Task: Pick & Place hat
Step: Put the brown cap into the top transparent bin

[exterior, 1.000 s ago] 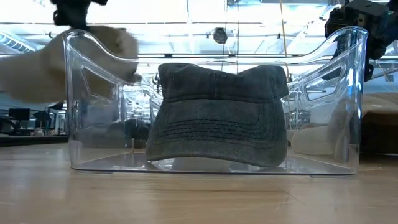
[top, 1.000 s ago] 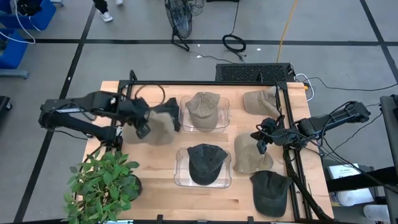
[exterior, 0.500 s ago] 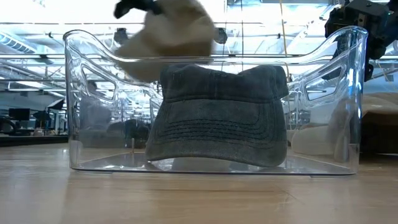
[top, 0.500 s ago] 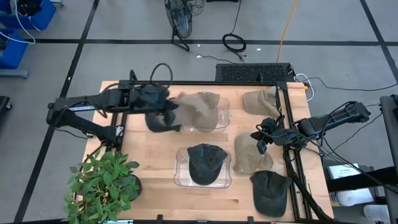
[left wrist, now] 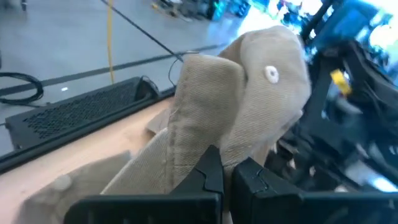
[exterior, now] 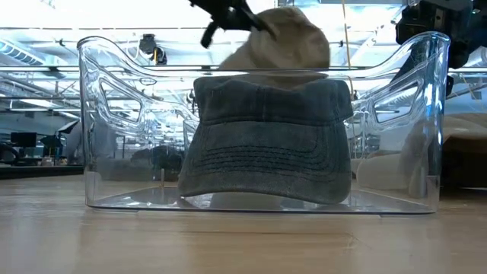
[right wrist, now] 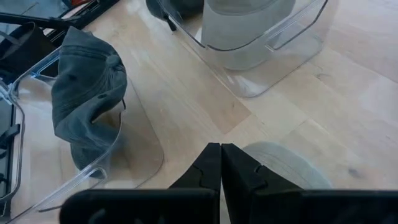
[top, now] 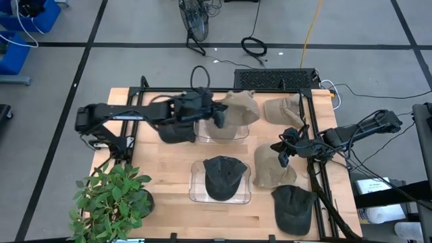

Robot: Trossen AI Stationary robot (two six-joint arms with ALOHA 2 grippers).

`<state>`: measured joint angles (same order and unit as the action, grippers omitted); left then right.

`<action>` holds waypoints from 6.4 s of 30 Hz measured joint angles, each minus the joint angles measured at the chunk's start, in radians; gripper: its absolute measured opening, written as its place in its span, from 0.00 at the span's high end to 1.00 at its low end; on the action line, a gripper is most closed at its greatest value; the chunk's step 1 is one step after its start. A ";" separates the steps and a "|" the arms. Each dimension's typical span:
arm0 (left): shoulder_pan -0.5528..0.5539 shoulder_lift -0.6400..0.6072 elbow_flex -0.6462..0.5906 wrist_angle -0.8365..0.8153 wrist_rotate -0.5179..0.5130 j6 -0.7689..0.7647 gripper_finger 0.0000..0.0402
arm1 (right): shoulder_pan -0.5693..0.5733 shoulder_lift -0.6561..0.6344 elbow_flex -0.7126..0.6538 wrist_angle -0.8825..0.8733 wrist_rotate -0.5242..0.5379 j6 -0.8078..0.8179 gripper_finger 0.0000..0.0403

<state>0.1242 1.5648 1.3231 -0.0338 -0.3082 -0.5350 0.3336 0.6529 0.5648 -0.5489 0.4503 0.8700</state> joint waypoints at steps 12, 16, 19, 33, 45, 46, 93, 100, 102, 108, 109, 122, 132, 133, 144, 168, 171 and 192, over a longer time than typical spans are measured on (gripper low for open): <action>-0.039 0.122 -0.001 -0.083 -0.218 -0.175 0.98 | 0.000 0.000 0.000 0.000 -0.005 0.000 1.00; -0.067 0.113 -0.001 -0.151 -0.312 -0.196 0.99 | 0.000 0.000 0.000 0.000 -0.007 -0.012 1.00; -0.083 0.110 -0.001 -0.171 -0.341 -0.228 0.98 | 0.000 0.000 0.000 0.000 -0.008 -0.030 1.00; -0.072 0.111 -0.005 -0.405 -0.371 -0.472 0.96 | 0.000 0.000 0.000 0.000 -0.009 -0.073 1.00; -0.065 0.120 -0.005 -0.545 -0.230 -0.454 0.95 | 0.000 0.000 0.000 0.003 -0.008 -0.091 1.00; -0.066 0.124 -0.005 -0.551 -0.221 -0.441 0.95 | 0.000 0.000 0.000 0.007 -0.008 -0.095 1.00; -0.035 -0.182 -0.003 -0.836 -0.353 -0.081 0.70 | 0.000 0.000 0.000 0.126 0.151 -0.154 0.99; -0.052 -0.194 -0.005 -0.970 -0.278 0.027 0.97 | 0.000 0.000 0.000 0.131 0.170 -0.150 0.99; -0.057 -0.193 -0.005 -1.001 -0.267 0.037 0.97 | 0.000 0.000 0.000 0.134 0.212 -0.138 0.99; -0.070 -0.222 -0.107 -0.998 -0.262 0.015 0.98 | -0.005 0.008 0.000 0.222 0.387 -0.082 1.00; -0.070 -0.233 -0.132 -0.974 -0.260 0.009 0.98 | -0.012 0.014 0.000 0.247 0.386 -0.102 1.00; 0.024 -0.430 -0.445 -0.612 -0.124 0.003 0.99 | -0.279 0.248 0.067 0.741 0.381 -0.292 1.00; 0.107 -0.451 -0.458 -0.556 -0.088 0.090 0.99 | -0.613 0.343 0.448 -0.183 0.258 -0.080 1.00; 0.114 -0.451 -0.458 -0.554 -0.083 0.090 0.98 | -0.655 0.354 0.474 -0.273 0.217 -0.049 1.00; 0.146 -0.450 -0.458 -0.538 -0.074 0.112 0.99 | -0.930 0.365 0.371 -0.673 -0.104 0.105 0.87; 0.143 -0.450 -0.458 -0.537 -0.031 0.081 0.98 | -1.141 0.364 -0.034 -0.304 -0.158 0.162 0.35; 0.142 -0.450 -0.457 -0.538 -0.029 0.079 0.96 | -1.152 0.364 -0.067 -0.209 -0.157 0.173 0.35; 0.143 -0.450 -0.457 -0.539 -0.020 0.050 0.98 | -1.147 0.351 -0.427 0.719 -0.141 0.253 0.81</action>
<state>0.2672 1.1149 0.8658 -0.5727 -0.3280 -0.4848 -0.8135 1.0036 0.1378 0.1697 0.3091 1.1234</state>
